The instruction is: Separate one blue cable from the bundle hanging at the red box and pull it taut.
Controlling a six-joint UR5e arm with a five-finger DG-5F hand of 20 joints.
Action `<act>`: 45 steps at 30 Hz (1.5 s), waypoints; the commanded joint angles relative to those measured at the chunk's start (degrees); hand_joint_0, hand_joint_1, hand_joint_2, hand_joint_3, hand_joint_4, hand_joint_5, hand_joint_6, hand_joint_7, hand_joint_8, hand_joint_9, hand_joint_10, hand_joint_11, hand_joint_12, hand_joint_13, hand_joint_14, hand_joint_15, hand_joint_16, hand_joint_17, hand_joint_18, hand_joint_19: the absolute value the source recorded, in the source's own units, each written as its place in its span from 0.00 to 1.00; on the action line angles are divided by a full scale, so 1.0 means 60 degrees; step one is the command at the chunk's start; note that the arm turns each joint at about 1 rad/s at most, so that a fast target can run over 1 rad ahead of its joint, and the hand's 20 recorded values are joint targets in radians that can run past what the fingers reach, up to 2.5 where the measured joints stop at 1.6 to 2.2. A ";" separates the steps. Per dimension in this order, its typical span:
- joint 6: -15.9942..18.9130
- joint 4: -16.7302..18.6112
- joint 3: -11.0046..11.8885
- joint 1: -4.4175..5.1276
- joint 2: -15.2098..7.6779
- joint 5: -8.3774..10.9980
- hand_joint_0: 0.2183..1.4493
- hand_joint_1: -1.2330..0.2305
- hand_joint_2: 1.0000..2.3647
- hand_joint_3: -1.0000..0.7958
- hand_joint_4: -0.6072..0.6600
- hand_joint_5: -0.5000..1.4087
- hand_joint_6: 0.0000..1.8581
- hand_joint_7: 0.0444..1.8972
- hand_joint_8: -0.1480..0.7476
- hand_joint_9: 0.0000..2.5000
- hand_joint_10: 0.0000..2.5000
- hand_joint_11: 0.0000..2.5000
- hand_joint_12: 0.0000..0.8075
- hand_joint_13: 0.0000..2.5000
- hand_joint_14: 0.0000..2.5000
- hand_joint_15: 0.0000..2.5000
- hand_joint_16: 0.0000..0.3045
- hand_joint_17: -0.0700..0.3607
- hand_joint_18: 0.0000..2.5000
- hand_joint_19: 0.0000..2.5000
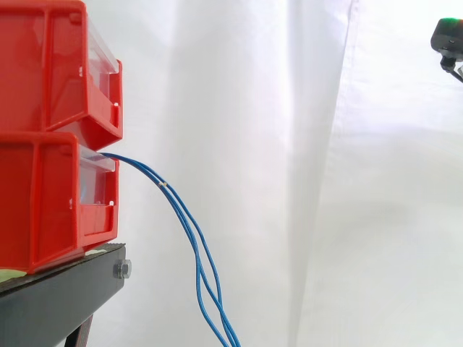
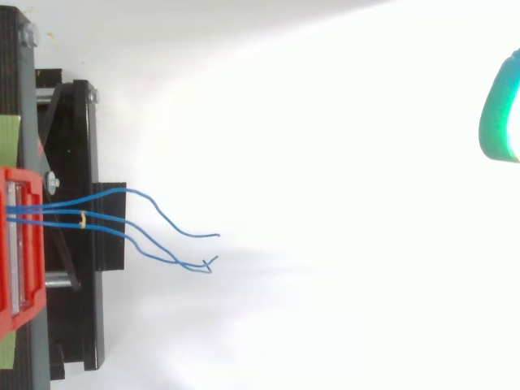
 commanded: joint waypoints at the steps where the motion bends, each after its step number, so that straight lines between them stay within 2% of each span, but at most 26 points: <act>1: -0.0003 0.0000 -0.0012 0.0003 0.0000 0.0000 0.25 0.45 0.01 0.33 0.65 0.15 0.27 0.44 0.51 0.22 0.00 0.15 0.46 0.17 0.00 0.06 0.16 0.42 0.20 0.09; 11: -0.0003 -0.0015 -0.0012 0.0003 0.0000 -0.0029 0.26 0.44 0.01 0.33 0.65 0.16 0.27 0.44 0.51 0.24 0.01 0.16 0.45 0.18 0.00 0.06 0.16 0.41 0.21 0.10; 17: 0.0012 -0.0322 0.0002 0.0018 0.0000 -0.0059 0.26 0.44 0.01 0.33 0.65 0.16 0.27 0.45 0.51 0.24 0.00 0.17 0.45 0.19 0.00 0.06 0.16 0.41 0.21 0.10; 21: -0.0003 -0.0308 0.0002 -0.0011 0.0000 -0.0059 0.26 0.44 0.01 0.34 0.65 0.16 0.27 0.45 0.51 0.25 0.01 0.17 0.45 0.19 0.00 0.06 0.16 0.41 0.21 0.10; 22: 0.0012 -0.0308 0.0002 0.0033 0.0000 -0.0102 0.26 0.44 0.01 0.34 0.65 0.16 0.27 0.45 0.51 0.25 0.00 0.17 0.45 0.19 0.00 0.06 0.16 0.41 0.21 0.10; 25: -0.0032 -0.0234 0.0002 0.0033 0.0000 -0.0073 0.26 0.44 0.01 0.34 0.65 0.16 0.27 0.45 0.51 0.25 0.01 0.17 0.45 0.19 0.00 0.06 0.16 0.41 0.21 0.10; 31: -0.0633 0.0161 -0.0027 0.0165 -0.0337 0.0381 0.26 0.44 0.01 0.34 0.66 0.16 0.27 0.45 0.51 0.25 0.00 0.18 0.44 0.20 0.00 0.07 0.15 0.40 0.22 0.08; 32: -0.0809 0.0425 -0.0027 0.0209 -0.0630 0.0674 0.26 0.44 0.01 0.34 0.66 0.16 0.27 0.45 0.51 0.25 0.00 0.18 0.44 0.20 0.00 0.07 0.15 0.40 0.22 0.08; 34: -0.0809 0.0732 -0.0027 0.0238 -0.0908 0.0952 0.26 0.44 0.01 0.34 0.66 0.16 0.27 0.45 0.52 0.25 0.00 0.18 0.43 0.20 0.00 0.06 0.15 0.39 0.22 0.07; 36: -0.0765 0.1304 -0.0012 0.0267 -0.1303 0.1348 0.26 0.44 0.01 0.34 0.66 0.16 0.27 0.45 0.52 0.25 0.00 0.18 0.42 0.20 0.00 0.06 0.14 0.39 0.22 0.07; 39: -0.0838 0.2446 -0.0027 0.0340 -0.1860 0.1919 0.26 0.44 0.01 0.34 0.66 0.16 0.27 0.45 0.52 0.26 0.00 0.18 0.42 0.21 0.00 0.06 0.14 0.39 0.22 0.07; 42: -0.0941 0.3135 0.0002 0.0414 -0.2373 0.2285 0.27 0.44 0.01 0.34 0.67 0.16 0.27 0.45 0.52 0.26 0.00 0.18 0.41 0.21 0.00 0.06 0.14 0.38 0.23 0.07; 43: -0.0941 0.3369 0.0090 0.0428 -0.2695 0.2461 0.27 0.44 0.01 0.34 0.66 0.16 0.27 0.45 0.52 0.26 0.01 0.18 0.41 0.21 0.00 0.06 0.14 0.38 0.23 0.07; 45: -0.0941 0.3530 0.0163 0.0458 -0.2915 0.2534 0.27 0.44 0.01 0.34 0.67 0.16 0.27 0.45 0.52 0.26 0.00 0.18 0.41 0.21 0.00 0.07 0.14 0.38 0.23 0.06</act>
